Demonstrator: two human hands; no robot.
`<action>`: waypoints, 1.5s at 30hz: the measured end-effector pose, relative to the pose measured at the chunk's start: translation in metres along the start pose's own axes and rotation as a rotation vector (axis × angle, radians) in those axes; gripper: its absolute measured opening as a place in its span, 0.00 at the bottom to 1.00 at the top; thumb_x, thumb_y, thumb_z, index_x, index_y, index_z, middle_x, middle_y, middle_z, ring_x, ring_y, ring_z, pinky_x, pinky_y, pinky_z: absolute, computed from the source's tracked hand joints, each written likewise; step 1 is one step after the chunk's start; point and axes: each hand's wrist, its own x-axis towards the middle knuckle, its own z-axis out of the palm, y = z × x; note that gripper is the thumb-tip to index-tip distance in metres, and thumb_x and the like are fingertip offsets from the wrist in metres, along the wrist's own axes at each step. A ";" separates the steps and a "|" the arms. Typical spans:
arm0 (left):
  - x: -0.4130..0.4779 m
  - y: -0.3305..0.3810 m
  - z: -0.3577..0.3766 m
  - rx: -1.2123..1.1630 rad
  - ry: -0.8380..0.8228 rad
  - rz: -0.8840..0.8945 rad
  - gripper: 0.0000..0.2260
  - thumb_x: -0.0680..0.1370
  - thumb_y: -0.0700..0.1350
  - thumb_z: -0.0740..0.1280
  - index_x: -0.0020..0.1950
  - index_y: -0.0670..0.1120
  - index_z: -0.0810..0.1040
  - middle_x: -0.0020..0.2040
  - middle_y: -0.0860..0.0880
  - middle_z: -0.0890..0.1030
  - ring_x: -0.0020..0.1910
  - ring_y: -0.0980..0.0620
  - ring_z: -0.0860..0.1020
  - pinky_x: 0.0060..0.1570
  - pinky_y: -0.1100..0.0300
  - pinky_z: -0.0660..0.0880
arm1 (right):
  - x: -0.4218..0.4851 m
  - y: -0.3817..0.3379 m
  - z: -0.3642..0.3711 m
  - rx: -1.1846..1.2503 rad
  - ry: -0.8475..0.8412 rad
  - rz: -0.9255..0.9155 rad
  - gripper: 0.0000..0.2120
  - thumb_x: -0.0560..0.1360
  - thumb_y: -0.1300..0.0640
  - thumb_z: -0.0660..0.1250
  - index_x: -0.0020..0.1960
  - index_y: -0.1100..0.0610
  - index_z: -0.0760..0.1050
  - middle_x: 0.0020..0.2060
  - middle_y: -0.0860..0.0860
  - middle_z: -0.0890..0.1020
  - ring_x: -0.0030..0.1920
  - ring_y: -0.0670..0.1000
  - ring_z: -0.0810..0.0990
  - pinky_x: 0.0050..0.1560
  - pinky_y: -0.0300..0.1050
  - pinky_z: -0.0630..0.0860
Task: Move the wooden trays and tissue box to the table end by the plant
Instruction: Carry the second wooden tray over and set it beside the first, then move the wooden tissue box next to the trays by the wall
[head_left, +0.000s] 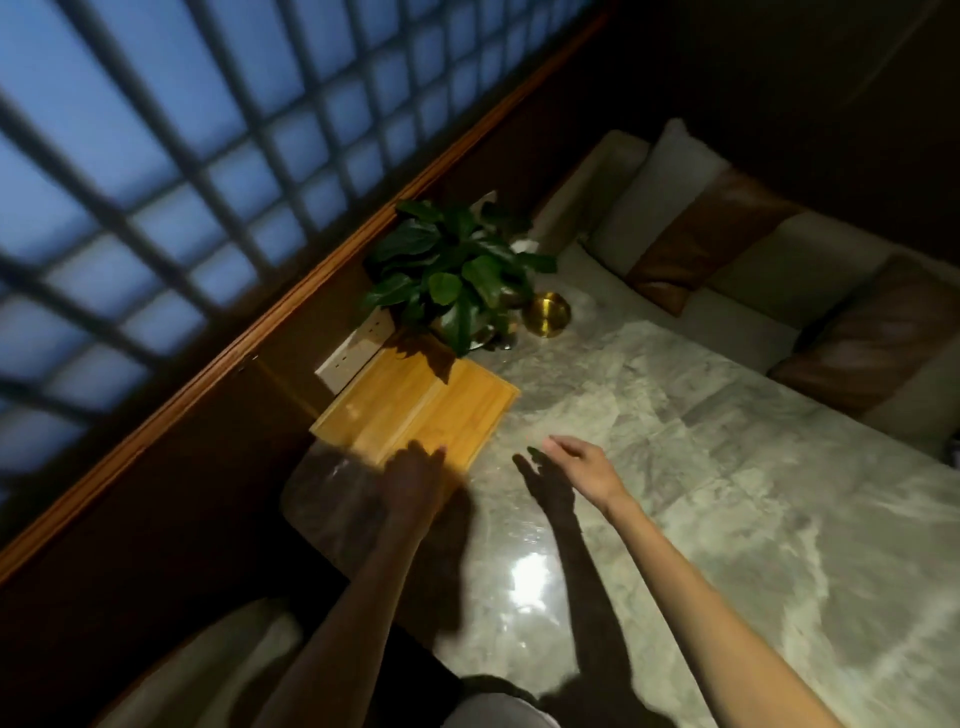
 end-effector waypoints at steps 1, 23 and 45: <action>-0.020 0.022 0.006 0.054 -0.079 0.057 0.13 0.82 0.47 0.56 0.56 0.44 0.78 0.53 0.42 0.82 0.51 0.41 0.81 0.50 0.51 0.80 | -0.019 0.013 -0.020 0.033 0.042 -0.025 0.13 0.78 0.58 0.68 0.60 0.63 0.80 0.57 0.58 0.84 0.56 0.51 0.79 0.50 0.27 0.75; -0.389 0.304 0.300 0.531 -0.447 0.944 0.21 0.80 0.59 0.60 0.68 0.51 0.75 0.68 0.47 0.76 0.69 0.45 0.72 0.67 0.50 0.68 | -0.329 0.355 -0.419 -0.055 0.738 0.182 0.25 0.76 0.39 0.64 0.69 0.50 0.75 0.68 0.52 0.78 0.69 0.54 0.75 0.69 0.50 0.69; -0.473 0.465 0.508 0.405 -0.689 0.891 0.24 0.82 0.53 0.60 0.75 0.42 0.64 0.72 0.38 0.71 0.70 0.38 0.71 0.69 0.45 0.69 | -0.317 0.445 -0.591 0.619 0.940 0.304 0.38 0.78 0.44 0.65 0.81 0.54 0.52 0.79 0.57 0.60 0.78 0.59 0.62 0.77 0.58 0.61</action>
